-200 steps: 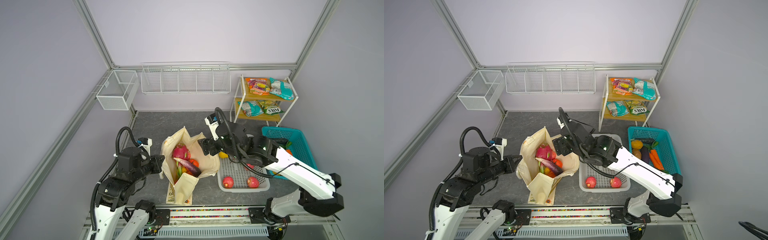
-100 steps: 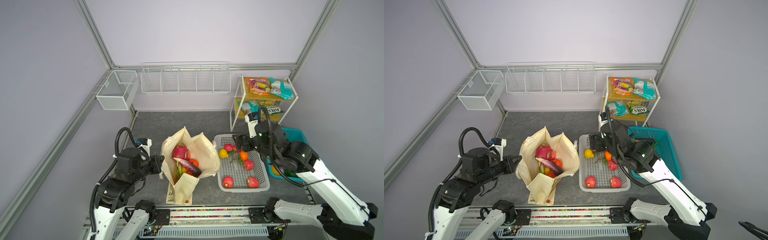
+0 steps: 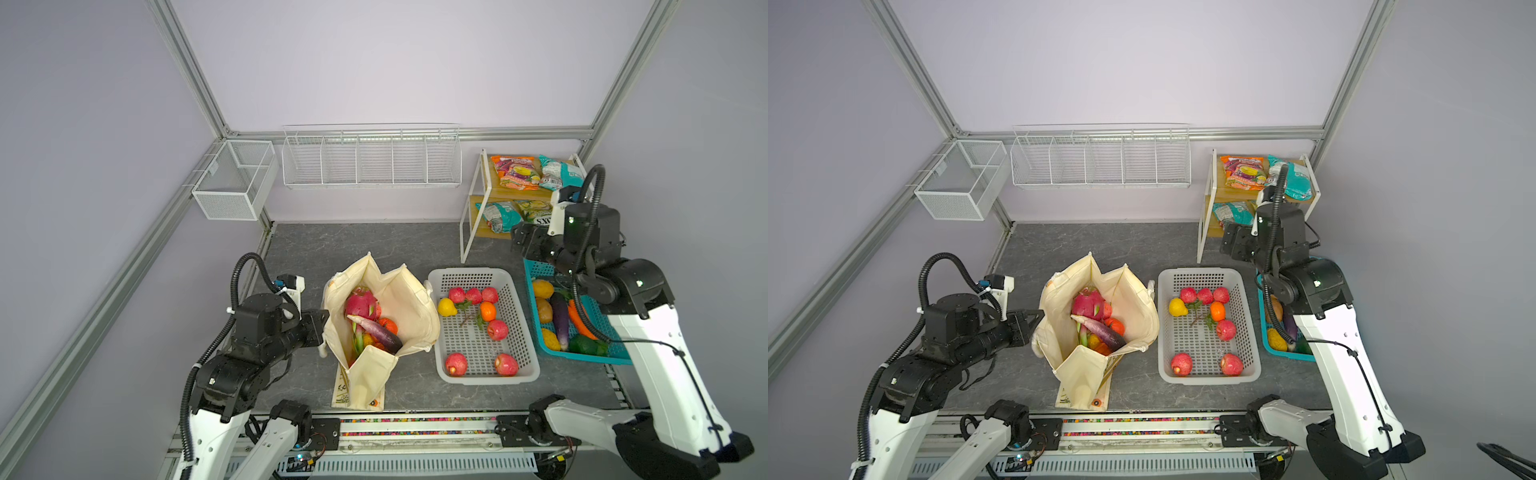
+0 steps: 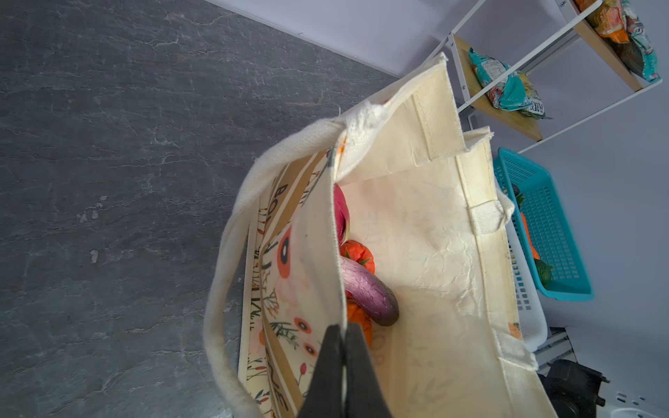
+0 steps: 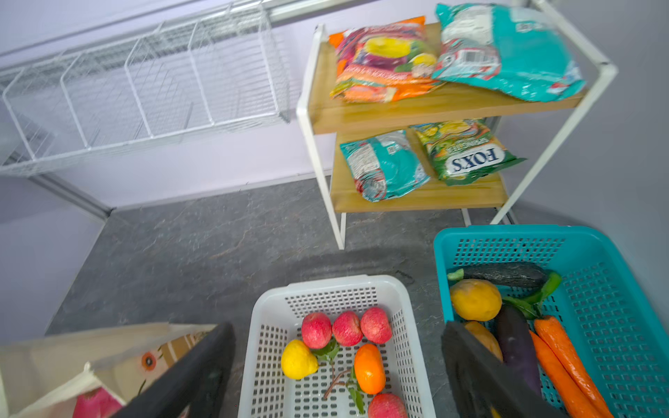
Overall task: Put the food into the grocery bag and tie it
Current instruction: 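Withdraw the right gripper from the bag toward the shelf, then grasp the teal snack packet on the shelf with the right gripper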
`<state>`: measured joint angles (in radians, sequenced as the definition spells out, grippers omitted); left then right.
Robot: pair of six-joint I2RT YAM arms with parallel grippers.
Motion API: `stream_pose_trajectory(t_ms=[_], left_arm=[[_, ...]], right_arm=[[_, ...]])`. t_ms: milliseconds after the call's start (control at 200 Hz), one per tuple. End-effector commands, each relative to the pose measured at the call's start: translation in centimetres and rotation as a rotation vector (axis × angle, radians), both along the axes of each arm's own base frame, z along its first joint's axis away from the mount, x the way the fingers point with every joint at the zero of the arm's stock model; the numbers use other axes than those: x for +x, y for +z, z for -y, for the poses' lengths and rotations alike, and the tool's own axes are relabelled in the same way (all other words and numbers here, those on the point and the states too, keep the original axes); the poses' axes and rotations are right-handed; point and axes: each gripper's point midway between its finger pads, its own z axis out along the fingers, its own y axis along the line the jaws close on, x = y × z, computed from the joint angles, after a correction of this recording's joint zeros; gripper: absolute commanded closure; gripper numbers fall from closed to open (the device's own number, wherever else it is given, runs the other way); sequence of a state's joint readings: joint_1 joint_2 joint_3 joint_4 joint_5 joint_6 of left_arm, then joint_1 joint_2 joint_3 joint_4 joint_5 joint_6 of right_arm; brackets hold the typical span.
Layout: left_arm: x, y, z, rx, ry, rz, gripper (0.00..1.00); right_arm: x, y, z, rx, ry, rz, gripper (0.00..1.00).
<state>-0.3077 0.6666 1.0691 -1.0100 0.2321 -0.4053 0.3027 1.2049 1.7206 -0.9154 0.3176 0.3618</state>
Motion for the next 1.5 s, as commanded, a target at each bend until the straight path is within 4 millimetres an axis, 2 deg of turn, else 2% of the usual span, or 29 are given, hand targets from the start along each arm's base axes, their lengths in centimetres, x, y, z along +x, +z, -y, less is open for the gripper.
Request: stream_pose_trajectory(t_ms=[0,45,190,370,535,745,865,995,1200,1325,1495], left_arm=[[0.6,1.6,0.1,0.014,-0.016,0.066,1.00],[0.8,1.5,0.2,0.016,-0.022,0.066,1.00],[1.4,0.9,0.5,0.023,-0.029,0.057,1.00],[2.0,0.3,1.0,0.009,-0.040,0.050,1.00],[2.5,0.0,1.3,0.004,-0.044,0.053,1.00],[2.9,-0.3,1.4,0.007,-0.047,0.053,1.00],[3.0,-0.7,1.3,0.017,-0.048,0.051,1.00],[3.2,-1.1,1.4,0.021,-0.048,0.048,1.00],[3.5,-1.8,1.6,0.027,-0.060,0.043,1.00],[3.5,-1.6,1.8,0.026,-0.075,0.053,1.00],[3.7,-1.3,2.0,0.020,-0.088,0.069,1.00]], right_arm=[[1.6,1.6,2.3,0.117,-0.083,0.053,0.06],[2.3,1.5,3.7,0.162,-0.138,0.059,0.05],[4.4,0.6,6.2,0.359,-0.221,0.093,0.02],[6.5,0.0,10.0,0.512,-0.336,0.137,0.00],[8.6,0.4,13.4,0.606,-0.401,0.215,0.06],[12.1,1.0,16.1,0.648,-0.414,0.223,0.15],[14.5,0.7,16.9,0.700,-0.383,0.193,0.21],[16.7,-0.5,16.5,0.757,-0.332,0.107,0.26],[17.1,-1.8,17.6,0.741,-0.371,0.053,0.31],[17.4,-2.9,18.2,0.752,-0.383,0.027,0.35],[17.7,-3.3,18.7,0.746,-0.400,0.019,0.40]])
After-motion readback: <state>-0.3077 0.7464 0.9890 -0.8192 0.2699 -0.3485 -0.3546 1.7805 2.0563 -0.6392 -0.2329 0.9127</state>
